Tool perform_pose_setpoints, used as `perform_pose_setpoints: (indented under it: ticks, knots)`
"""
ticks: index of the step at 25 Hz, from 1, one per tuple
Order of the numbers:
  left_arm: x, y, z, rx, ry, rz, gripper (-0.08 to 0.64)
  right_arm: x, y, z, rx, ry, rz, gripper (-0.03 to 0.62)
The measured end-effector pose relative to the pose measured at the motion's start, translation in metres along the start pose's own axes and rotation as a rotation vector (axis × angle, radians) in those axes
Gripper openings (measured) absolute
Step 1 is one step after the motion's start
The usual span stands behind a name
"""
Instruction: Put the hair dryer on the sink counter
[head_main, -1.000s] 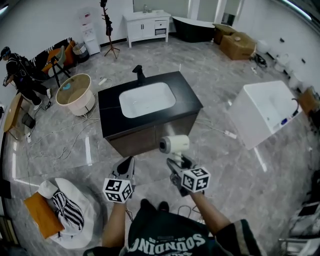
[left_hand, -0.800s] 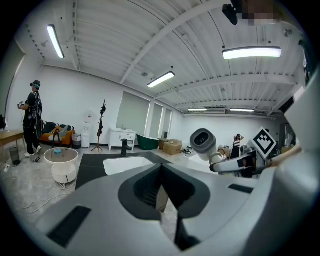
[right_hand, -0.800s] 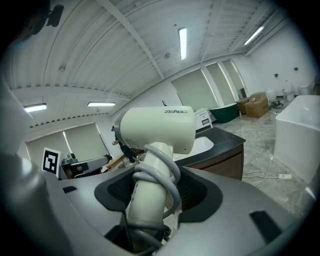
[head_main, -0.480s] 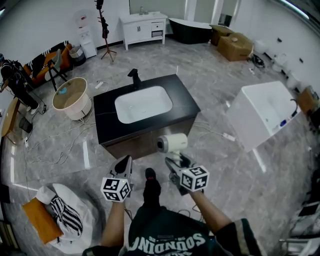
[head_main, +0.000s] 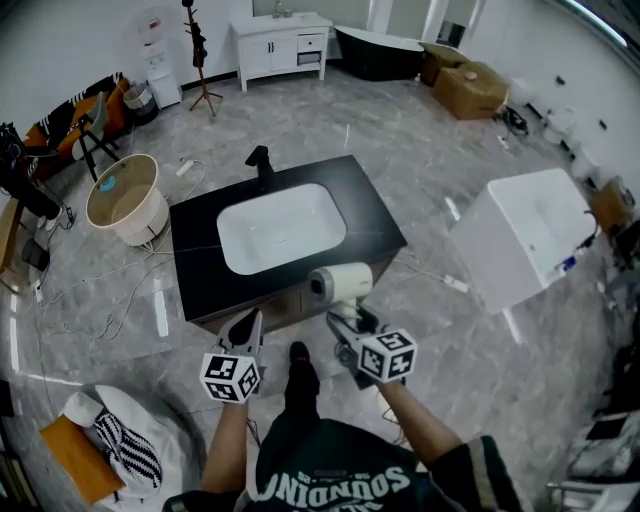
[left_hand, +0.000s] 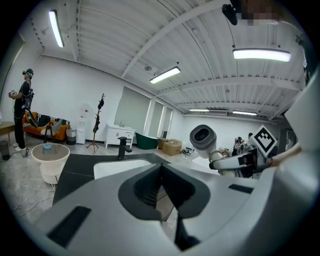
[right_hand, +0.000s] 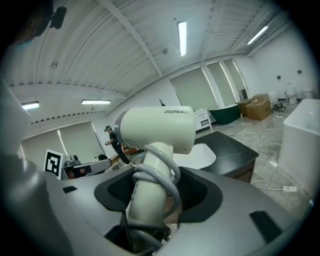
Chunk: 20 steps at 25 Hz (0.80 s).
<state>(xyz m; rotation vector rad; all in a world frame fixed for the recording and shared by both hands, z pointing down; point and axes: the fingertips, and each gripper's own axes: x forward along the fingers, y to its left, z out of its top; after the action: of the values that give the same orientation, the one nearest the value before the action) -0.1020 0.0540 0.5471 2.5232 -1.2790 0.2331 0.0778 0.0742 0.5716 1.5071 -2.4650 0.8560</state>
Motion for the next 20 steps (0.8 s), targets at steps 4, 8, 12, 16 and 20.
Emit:
perform_pose_setpoints:
  ticks: [4,8,12,16,20]
  knots:
    - [0.049,0.036,0.021,-0.009,0.010,-0.006,0.001,0.051,-0.016,0.034,-0.004,0.001,0.004,0.245]
    - [0.098,0.079,0.044,-0.021,0.024,-0.008,0.000,0.107,-0.030,0.072,-0.009,0.004,0.005,0.245]
    - [0.139,0.114,0.063,-0.025,0.033,-0.015,0.000,0.151,-0.042,0.102,-0.008,0.008,0.005,0.245]
    - [0.172,0.135,0.079,-0.020,0.034,-0.031,0.000,0.181,-0.057,0.125,-0.013,0.003,-0.005,0.245]
    - [0.195,0.145,0.092,-0.018,0.029,-0.043,0.001,0.198,-0.069,0.141,-0.019,-0.002,-0.020,0.245]
